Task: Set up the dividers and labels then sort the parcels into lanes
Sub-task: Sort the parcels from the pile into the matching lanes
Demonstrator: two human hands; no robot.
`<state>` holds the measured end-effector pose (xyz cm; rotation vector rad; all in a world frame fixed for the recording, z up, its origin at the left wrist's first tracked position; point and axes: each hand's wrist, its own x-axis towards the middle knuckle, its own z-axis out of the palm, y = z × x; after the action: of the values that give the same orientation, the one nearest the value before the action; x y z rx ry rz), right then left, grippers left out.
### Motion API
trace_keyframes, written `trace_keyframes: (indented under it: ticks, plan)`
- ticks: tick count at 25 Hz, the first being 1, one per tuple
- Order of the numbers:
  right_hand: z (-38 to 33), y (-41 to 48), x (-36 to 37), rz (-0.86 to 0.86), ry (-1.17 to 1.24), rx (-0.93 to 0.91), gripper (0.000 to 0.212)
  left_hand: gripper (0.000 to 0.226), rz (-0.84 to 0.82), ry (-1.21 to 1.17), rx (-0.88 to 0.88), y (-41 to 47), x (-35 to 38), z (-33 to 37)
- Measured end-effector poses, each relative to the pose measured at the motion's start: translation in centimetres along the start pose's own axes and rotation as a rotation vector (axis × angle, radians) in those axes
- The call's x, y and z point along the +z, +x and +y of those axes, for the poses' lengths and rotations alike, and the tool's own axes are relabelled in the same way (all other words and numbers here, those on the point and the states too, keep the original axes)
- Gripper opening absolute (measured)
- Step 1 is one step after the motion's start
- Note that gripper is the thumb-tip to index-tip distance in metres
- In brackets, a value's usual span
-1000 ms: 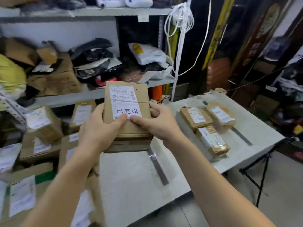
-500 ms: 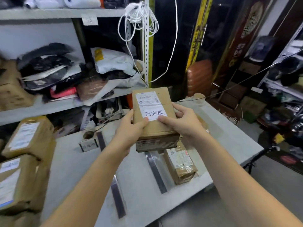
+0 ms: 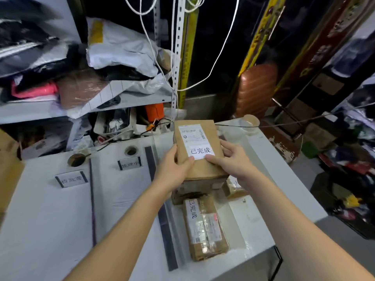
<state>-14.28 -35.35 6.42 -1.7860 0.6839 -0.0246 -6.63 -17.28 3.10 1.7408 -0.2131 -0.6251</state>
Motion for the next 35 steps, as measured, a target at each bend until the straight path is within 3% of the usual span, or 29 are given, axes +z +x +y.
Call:
trace_keyframes:
  ticks: [3, 6, 11, 15, 17, 21, 26, 35]
  plan:
    - [1.6, 3.2, -0.3, -0.075, -0.010, 0.010, 0.052, 0.059, 0.067, 0.009, -0.058, 1.7, 1.2, -1.1]
    - [3.7, 5.0, -0.1, -0.175, -0.039, -0.032, 0.067, 0.057, 0.174, 0.063, -0.114, 1.7, 2.3, -2.0]
    - [4.9, 6.1, -0.9, -0.230, -0.209, -0.120, 0.068, 0.063, 0.275, 0.143, -0.190, 0.9, 3.8, -2.6]
    - [3.0, 6.6, -1.3, -0.246, -0.407, -0.159, 0.062, 0.084, 0.356, 0.349, -0.205, 0.1, 3.3, -0.9]
    - [1.4, 6.6, -0.8, -0.182, -0.517, -0.276, 0.063, 0.089, 0.414, 0.531, -0.156, -0.4, 2.3, 0.3]
    - [-2.5, 6.6, 2.2, -0.224, -0.636, -0.587, 0.065, 0.079, 0.571, 0.828, -0.066, -2.8, -1.3, 3.6]
    - [-6.7, 4.4, 8.3, -0.293, -0.781, -0.849, 0.062, 0.083, 0.686, 1.103, -0.153, -8.1, -8.4, 3.6]
    - [-10.6, -6.4, 23.6, -0.409, -0.871, -0.992, 0.061, 0.078, 0.780, 1.197, -0.303, -21.9, -23.7, -2.2]
